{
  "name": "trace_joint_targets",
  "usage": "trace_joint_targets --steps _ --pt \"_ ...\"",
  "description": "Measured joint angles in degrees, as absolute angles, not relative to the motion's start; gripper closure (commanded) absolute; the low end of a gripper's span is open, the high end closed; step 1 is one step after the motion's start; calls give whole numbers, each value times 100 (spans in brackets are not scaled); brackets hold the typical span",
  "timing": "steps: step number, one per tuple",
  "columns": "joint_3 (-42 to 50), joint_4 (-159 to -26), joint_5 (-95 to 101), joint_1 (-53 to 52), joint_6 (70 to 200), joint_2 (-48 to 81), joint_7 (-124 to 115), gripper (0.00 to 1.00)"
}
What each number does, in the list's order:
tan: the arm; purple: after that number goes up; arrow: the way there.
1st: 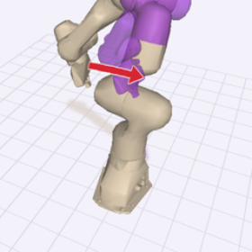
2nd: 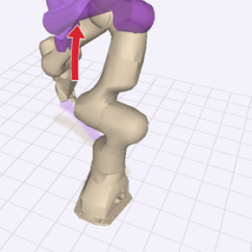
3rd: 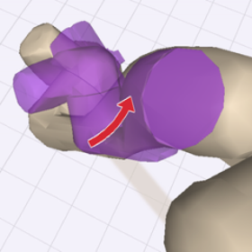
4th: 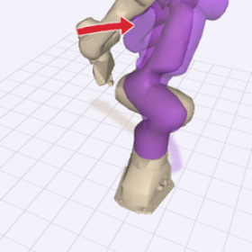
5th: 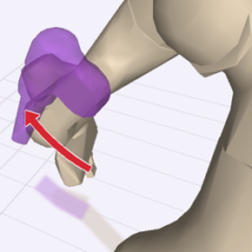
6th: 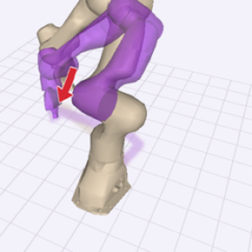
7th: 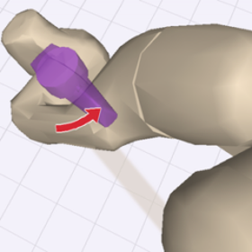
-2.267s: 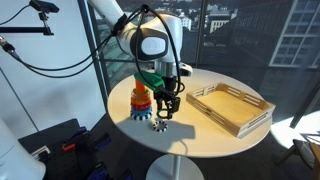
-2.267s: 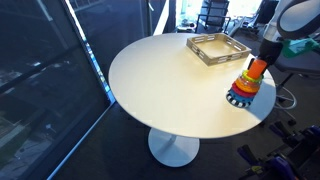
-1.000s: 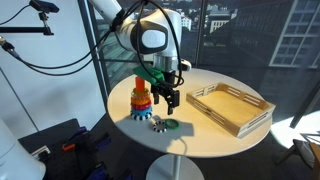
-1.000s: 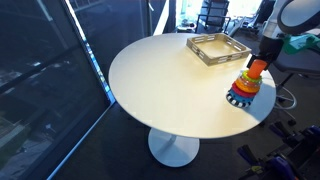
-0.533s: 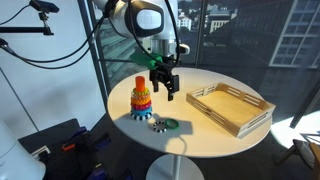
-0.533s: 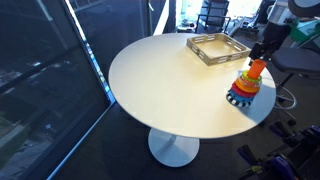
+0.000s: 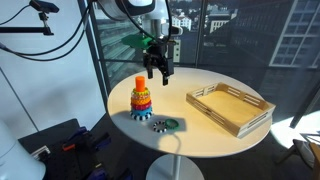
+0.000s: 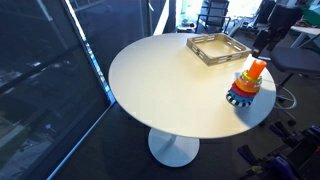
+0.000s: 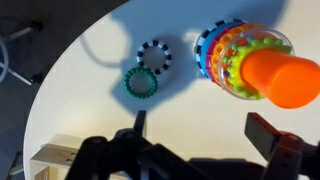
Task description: Pick up the green ring and put it on the table
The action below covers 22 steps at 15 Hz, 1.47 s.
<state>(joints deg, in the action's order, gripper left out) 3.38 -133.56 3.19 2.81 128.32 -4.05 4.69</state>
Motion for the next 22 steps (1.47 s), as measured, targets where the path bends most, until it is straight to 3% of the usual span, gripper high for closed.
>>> trace_joint_targets --steps 13,22 --pt "181 -13366 215 61 11212 -1579 462 0" --pt "98 -13758 41 36 11138 -2270 82 0"
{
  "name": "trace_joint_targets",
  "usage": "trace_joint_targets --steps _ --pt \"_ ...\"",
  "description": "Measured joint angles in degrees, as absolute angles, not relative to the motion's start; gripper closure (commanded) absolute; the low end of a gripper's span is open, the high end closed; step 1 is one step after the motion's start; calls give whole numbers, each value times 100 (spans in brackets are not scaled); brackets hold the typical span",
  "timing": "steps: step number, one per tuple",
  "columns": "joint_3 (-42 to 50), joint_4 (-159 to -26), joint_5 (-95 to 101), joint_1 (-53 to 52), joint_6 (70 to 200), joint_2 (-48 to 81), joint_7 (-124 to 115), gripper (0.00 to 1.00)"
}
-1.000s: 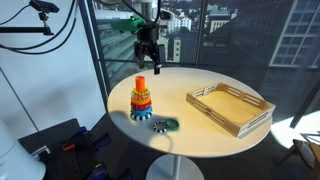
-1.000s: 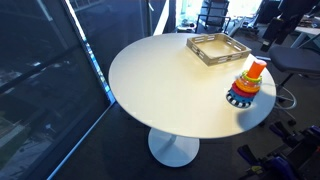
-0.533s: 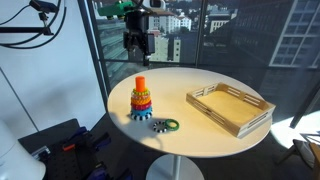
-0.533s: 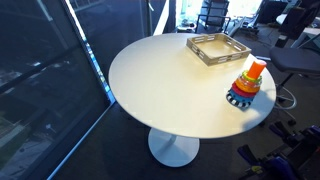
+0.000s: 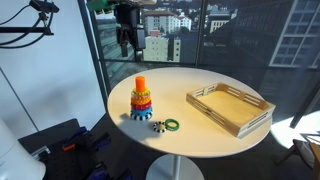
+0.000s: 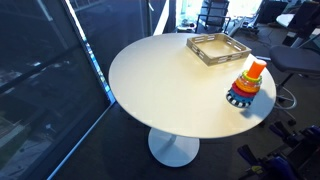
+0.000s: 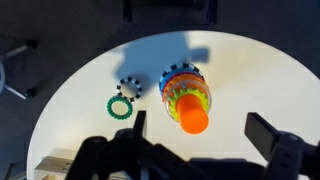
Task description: Pick up the green ring and put it on the table
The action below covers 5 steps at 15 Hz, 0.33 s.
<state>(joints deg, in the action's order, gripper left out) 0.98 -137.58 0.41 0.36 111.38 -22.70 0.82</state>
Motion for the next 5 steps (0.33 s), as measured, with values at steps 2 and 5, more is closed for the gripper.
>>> trace_joint_targets --steps 2,5 --pt "98 -13860 -22 36 11202 -2390 -86 0" --pt "98 -13955 -55 36 11283 -2463 -187 0"
